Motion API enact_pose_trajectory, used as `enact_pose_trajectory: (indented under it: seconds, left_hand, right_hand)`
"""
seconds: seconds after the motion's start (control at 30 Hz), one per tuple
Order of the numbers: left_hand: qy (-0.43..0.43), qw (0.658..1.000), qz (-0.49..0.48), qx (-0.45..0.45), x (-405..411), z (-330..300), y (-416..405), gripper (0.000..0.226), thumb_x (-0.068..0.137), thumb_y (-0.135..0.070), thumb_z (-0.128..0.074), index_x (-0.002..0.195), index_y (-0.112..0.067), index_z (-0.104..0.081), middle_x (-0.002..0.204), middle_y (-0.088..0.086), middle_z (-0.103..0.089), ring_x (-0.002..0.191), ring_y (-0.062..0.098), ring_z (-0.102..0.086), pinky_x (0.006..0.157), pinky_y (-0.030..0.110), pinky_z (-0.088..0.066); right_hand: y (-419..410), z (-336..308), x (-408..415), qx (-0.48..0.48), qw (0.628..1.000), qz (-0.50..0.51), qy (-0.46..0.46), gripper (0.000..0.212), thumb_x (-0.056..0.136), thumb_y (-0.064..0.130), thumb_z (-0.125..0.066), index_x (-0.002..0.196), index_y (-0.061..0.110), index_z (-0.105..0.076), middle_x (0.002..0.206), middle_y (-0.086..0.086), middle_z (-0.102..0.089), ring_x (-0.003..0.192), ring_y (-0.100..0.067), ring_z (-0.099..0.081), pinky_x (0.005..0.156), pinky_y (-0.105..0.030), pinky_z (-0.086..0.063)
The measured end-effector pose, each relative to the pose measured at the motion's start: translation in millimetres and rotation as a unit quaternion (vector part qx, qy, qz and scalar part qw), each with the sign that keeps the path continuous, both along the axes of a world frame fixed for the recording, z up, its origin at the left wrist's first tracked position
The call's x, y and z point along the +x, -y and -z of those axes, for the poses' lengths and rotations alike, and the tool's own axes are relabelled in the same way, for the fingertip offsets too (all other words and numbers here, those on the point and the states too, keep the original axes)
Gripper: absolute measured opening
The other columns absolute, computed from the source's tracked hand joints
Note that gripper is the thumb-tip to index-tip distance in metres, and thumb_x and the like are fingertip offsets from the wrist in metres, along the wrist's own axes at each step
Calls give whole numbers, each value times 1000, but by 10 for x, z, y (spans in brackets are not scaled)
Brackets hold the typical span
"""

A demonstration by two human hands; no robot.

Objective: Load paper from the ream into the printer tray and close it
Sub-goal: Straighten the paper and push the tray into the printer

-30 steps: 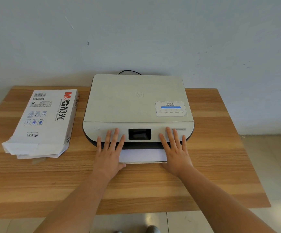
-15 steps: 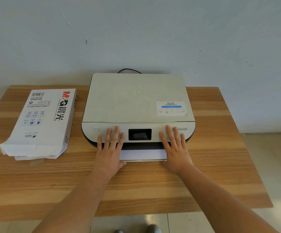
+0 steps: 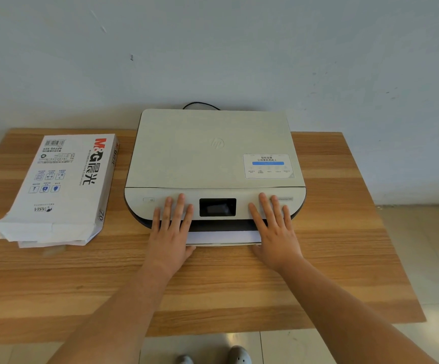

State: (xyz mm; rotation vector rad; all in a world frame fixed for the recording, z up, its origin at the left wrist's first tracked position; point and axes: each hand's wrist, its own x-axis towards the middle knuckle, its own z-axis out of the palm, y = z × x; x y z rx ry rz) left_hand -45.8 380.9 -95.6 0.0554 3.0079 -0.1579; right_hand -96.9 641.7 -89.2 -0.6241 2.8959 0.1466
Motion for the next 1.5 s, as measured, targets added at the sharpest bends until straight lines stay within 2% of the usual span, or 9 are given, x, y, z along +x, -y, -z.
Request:
enact_pose_trajectory:
  seconds: [0.2,0.4,0.7,0.97,1.13,1.3,1.5]
  left_hand:
    - [-12,1000,4,9,-1,53,9,110,78,-52,-66,149,-14,9,154,13,31,142,36,22,119,51,-4]
    - [-14,1000,8,9,-4,72,15,106,82,-52,-61,148,-14,12,153,13,34,142,36,24,119,51,-3]
    - [-46,999,8,20,-8,145,23,105,79,-50,-66,149,-14,4,157,15,20,145,38,11,118,54,-13]
    - [-60,998,13,20,-16,220,40,106,81,-48,-65,149,-15,9,156,15,24,145,38,13,118,53,-9]
    - [-71,997,14,27,-28,233,29,106,79,-40,-70,149,-14,5,158,16,17,145,39,8,117,55,-11]
    - [-76,997,10,14,-34,266,45,112,80,-26,-71,148,-14,18,157,16,20,144,39,14,118,54,-4]
    - [-90,996,15,12,-38,287,49,107,79,-26,-72,149,-13,8,158,17,17,145,40,9,116,56,-11]
  right_hand:
    - [1,28,7,-6,1000,4,-8,109,78,43,-67,152,22,9,156,-10,31,144,-34,24,118,-54,3]
    - [7,57,-2,-9,1000,5,-14,108,78,44,-67,153,22,7,157,-10,29,144,-34,23,116,-54,5]
    - [4,125,-2,-40,998,11,-43,101,79,41,-69,153,23,-3,161,-10,15,147,-34,13,116,-54,-2]
    - [-3,181,-9,-50,996,11,-67,97,81,39,-68,153,24,-5,161,-8,14,148,-33,10,117,-54,-5]
    - [-12,239,-17,-47,995,12,-84,94,83,40,-65,153,24,-4,161,-8,15,148,-33,9,116,-54,-7]
    - [6,310,-40,-51,993,17,-104,93,82,40,-65,152,25,-5,161,-8,14,148,-33,7,116,-55,-8]
    - [11,368,-54,-56,990,12,-125,93,83,40,-65,151,24,-4,160,-8,17,148,-33,6,116,-55,-7]
